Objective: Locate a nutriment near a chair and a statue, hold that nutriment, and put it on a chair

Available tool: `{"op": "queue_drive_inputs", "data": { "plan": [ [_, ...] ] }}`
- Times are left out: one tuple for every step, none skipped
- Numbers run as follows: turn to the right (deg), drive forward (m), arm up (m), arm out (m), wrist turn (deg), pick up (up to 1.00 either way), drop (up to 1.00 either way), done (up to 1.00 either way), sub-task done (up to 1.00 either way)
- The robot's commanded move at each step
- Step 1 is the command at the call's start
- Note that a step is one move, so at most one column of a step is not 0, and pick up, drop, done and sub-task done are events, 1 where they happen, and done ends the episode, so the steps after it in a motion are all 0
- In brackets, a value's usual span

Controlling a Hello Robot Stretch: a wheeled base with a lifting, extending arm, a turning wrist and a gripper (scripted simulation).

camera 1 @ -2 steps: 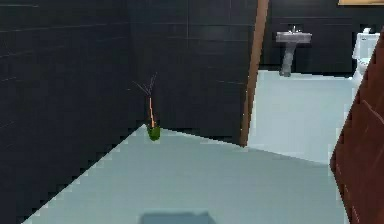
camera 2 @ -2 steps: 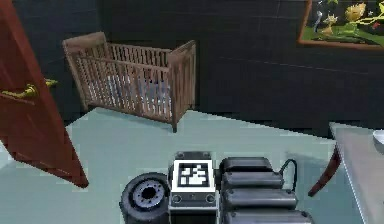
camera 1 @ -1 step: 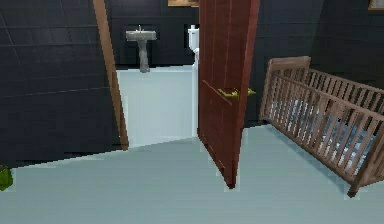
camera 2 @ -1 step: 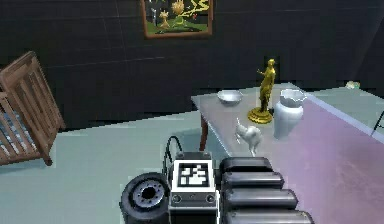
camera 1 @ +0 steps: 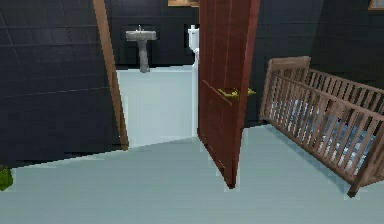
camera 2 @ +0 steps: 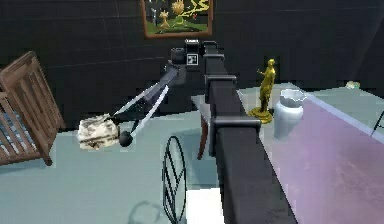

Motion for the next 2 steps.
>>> {"op": "queue_drive_inputs", "data": {
  "plan": [
    [0.0,0.0,0.0,0.0,45.0,0.0,0.0,0.0,0.0],
    [0.0,0.0,0.0,0.0,45.0,0.0,0.0,0.0,0.0]
  ]
}}
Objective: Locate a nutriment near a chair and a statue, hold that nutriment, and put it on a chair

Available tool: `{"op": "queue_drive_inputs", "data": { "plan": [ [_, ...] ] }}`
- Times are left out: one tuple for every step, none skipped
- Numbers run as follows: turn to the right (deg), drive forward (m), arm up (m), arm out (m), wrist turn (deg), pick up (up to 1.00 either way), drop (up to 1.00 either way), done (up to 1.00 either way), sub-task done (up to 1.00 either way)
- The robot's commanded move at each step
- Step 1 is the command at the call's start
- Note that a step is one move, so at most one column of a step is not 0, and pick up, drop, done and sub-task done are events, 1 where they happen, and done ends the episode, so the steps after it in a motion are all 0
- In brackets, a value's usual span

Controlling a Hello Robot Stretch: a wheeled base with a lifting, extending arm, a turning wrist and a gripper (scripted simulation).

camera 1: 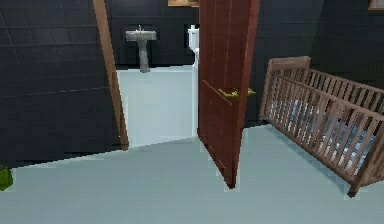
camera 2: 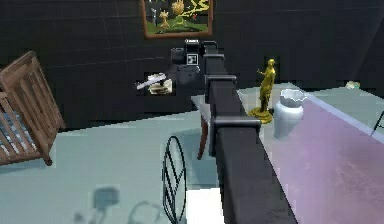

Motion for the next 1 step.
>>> {"op": "queue_drive_inputs", "data": {
  "plan": [
    [0.0,0.0,0.0,0.0,45.0,0.0,0.0,0.0,0.0]
  ]
}}
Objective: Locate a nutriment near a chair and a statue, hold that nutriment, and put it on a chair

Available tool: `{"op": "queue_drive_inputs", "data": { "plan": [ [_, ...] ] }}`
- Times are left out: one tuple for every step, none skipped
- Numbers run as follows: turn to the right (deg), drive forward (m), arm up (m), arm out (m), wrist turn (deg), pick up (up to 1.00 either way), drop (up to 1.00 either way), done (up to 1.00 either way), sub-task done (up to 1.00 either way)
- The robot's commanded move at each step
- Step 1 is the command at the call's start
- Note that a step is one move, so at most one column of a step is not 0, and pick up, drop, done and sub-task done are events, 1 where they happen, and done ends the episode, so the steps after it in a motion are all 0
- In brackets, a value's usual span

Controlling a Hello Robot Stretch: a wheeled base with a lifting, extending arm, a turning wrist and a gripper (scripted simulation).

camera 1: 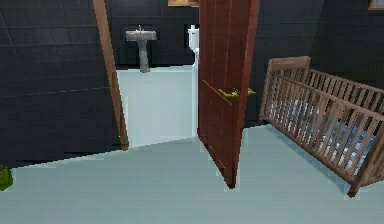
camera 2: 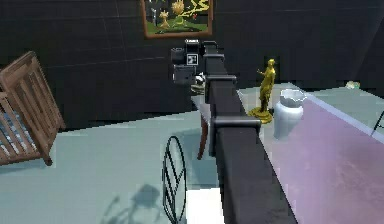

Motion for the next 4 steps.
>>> {"op": "queue_drive_inputs", "data": {
  "plan": [
    [0.0,0.0,0.0,0.0,45.0,0.0,0.0,0.0,0.0],
    [0.0,0.0,0.0,0.0,15.0,0.0,0.0,0.0,0.0],
    [0.0,0.0,-0.38,0.0,0.0,0.0,0.0,0.0,0.0],
    [0.0,0.0,-0.32,0.0,0.0,0.0,0.0,0.0,0.0]
  ]
}}
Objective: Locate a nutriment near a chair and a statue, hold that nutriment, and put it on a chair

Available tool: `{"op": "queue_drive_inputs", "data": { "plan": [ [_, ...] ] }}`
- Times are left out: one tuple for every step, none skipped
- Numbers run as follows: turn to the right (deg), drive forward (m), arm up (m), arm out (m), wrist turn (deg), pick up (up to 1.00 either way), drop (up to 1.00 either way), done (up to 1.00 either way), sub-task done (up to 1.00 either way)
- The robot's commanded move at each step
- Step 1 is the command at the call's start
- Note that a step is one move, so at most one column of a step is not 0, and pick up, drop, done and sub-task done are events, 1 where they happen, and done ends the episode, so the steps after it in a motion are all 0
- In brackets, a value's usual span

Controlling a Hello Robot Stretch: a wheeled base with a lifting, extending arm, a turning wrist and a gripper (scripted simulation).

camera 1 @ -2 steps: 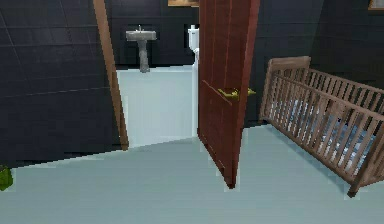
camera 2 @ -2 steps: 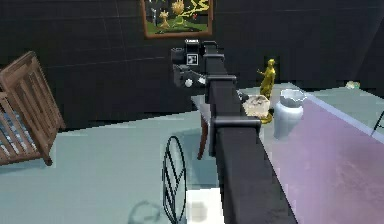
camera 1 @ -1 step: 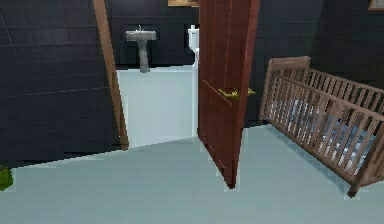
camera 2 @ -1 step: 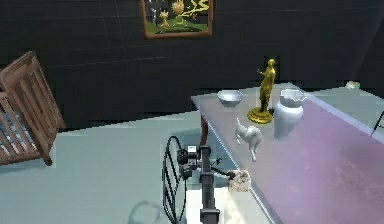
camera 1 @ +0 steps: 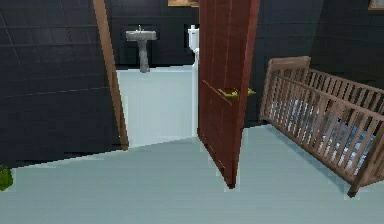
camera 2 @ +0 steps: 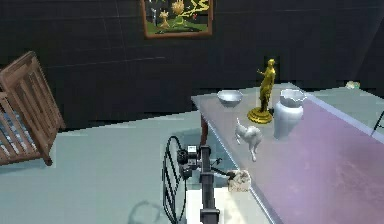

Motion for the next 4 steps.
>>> {"op": "queue_drive_inputs", "data": {
  "plan": [
    [0.0,0.0,0.0,0.0,0.0,0.0,1.0,0.0,0.0],
    [0.0,0.0,0.1,0.0,0.0,0.0,0.0,0.0,0.0],
    [0.0,0.0,0.0,-0.08,0.0,0.0,0.0,0.0,0.0],
    [0.0,0.0,0.0,0.0,0.0,0.0,0.0,1.0,0.0]
  ]
}}
